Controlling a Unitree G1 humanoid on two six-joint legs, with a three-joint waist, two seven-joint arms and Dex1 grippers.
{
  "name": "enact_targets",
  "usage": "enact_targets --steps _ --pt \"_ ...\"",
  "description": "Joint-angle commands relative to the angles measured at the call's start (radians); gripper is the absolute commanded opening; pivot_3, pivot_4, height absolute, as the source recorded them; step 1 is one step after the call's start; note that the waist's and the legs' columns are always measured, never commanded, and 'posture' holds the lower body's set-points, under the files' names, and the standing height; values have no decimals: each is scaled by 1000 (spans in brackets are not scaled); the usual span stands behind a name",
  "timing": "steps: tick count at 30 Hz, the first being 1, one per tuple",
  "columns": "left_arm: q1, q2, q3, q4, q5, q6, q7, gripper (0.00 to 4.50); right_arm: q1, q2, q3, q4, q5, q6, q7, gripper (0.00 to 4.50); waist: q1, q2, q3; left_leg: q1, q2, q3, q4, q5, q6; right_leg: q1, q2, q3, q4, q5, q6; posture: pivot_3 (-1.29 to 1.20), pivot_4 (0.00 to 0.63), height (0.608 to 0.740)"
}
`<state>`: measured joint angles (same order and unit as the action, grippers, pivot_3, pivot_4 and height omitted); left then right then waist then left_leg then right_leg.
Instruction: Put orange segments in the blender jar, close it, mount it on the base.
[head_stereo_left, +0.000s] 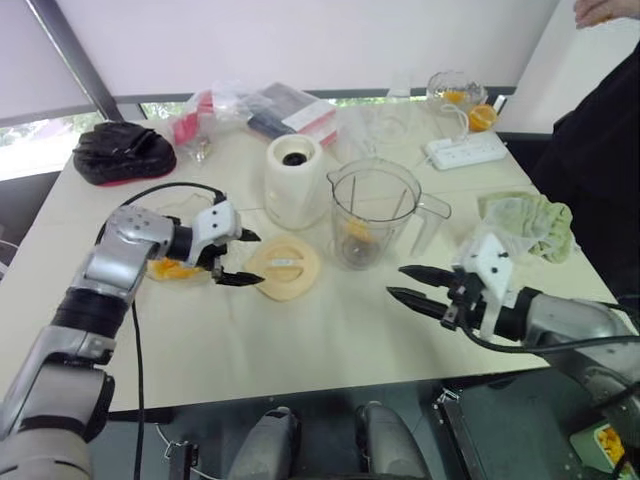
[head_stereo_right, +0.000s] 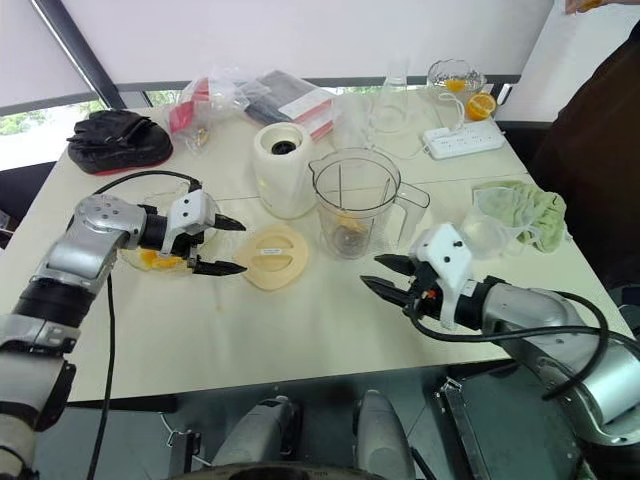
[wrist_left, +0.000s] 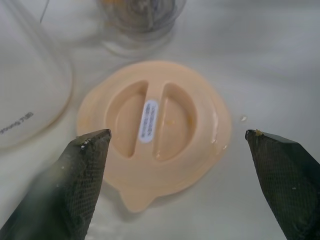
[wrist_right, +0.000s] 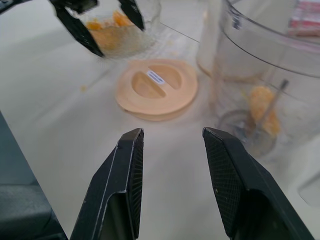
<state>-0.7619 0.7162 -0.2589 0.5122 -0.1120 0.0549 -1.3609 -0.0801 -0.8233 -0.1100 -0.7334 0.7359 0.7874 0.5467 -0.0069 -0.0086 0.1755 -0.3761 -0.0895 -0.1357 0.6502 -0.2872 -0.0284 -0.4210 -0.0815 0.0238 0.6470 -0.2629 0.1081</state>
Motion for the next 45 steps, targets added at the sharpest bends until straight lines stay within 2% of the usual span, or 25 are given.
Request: enact_targets --steps 1,8,12,15,17,29,45 --pt "-84 -34 -8 137 44 -96 -27 4500 -19 16 15 -37 -18 -12 -14 1925 1 -1 1 0 0 0 0 0 0 0 0 0 0 0 0 0 150 740" --pt "-257 -164 -61 485 184 -310 -2 4500 -9 36 27 -67 -39 -13 -37 1925 -1 -3 2 -2 -1 0 1 0 0 -1 0 -1 0 1 1 0 150 740" --pt "-319 -205 -77 619 251 -390 40 4500 -7 48 35 -76 -54 -14 -53 1925 -6 -5 3 -2 -1 0 1 0 0 -2 0 -1 2 1 1 0 150 740" --pt "-344 -222 -71 676 279 -415 65 3648 0 56 38 -88 -63 -11 -65 1989 -6 -6 3 -2 -1 0 1 0 0 -3 0 -1 2 1 1 0 150 740" --pt "-355 -227 -68 697 294 -427 79 2581 5 62 37 -94 -65 -8 -71 1989 -5 -6 3 -2 -1 0 2 0 0 -3 0 -1 2 1 1 0 150 740" --pt "-380 -276 -68 755 350 -428 108 2581 39 79 48 -132 -79 -3 -111 1989 -3 -7 4 -9 -2 -1 14 -2 4 -3 1 -2 3 3 5 0 150 740" --pt "-372 -338 -79 808 451 -371 216 2581 81 79 15 -174 -84 18 -156 1989 -2 -7 3 -9 -2 -1 15 -3 5 -4 1 -2 4 3 6 0 150 740"
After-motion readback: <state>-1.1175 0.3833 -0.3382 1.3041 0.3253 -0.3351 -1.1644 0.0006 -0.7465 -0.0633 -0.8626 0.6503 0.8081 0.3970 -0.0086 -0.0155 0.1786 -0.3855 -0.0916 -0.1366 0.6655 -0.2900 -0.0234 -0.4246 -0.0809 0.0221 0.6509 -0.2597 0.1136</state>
